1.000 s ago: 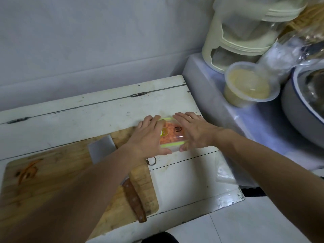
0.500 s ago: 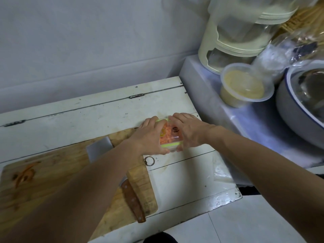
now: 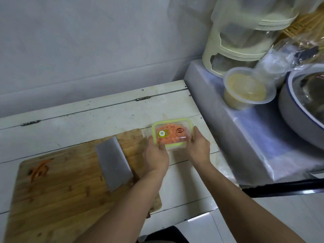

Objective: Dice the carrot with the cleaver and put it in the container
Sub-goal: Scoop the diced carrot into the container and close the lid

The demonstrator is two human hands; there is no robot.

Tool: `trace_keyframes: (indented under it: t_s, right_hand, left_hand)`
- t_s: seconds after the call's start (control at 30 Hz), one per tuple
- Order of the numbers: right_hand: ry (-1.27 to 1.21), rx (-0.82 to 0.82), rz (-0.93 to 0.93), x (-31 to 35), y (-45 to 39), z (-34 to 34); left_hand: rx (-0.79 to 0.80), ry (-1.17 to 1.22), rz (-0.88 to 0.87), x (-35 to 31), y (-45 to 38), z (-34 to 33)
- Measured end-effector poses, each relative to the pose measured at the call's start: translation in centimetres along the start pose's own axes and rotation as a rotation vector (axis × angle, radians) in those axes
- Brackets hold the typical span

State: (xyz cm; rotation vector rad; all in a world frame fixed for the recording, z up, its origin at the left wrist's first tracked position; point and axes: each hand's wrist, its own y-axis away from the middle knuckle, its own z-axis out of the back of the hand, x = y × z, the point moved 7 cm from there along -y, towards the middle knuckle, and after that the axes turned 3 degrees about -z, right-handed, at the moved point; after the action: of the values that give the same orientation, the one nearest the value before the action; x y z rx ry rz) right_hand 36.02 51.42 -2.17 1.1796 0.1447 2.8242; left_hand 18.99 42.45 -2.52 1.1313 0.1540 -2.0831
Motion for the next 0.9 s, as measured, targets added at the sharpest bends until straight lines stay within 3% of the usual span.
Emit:
trace_keyframes:
  t_s: [0.2,0.3,0.37,0.43,0.57,0.9]
  right_hand:
    - [-0.173,0.034,-0.166,-0.3,-0.2,0.4]
    - [0.182,0.133,0.175,0.2,-0.8,-0.5]
    - [0.427,0.236,0.464,0.3,-0.5,-2.0]
    - [0.588,0.273,0.623,0.8,-0.6,-3.2]
    - [0.678,0.289,0.621,3.6,-4.7,-4.9]
    - [0.772,0.277,0.662,10.0,-11.9,-10.6]
  left_hand:
    - [-0.051,0.163,0.158,1.6,-1.2,0.3]
    - [0.005,0.170,0.110,1.6,-2.2,0.3]
    - [0.083,0.090,0.021,0.5,-3.4,0.7]
    - [0.176,-0.014,-0.103,-0.9,-4.8,1.1]
    - [0.152,-0.076,-0.215,-0.6,-6.2,4.4]
    - [-0.016,-0.195,-0.072,8.1,-5.5,12.9]
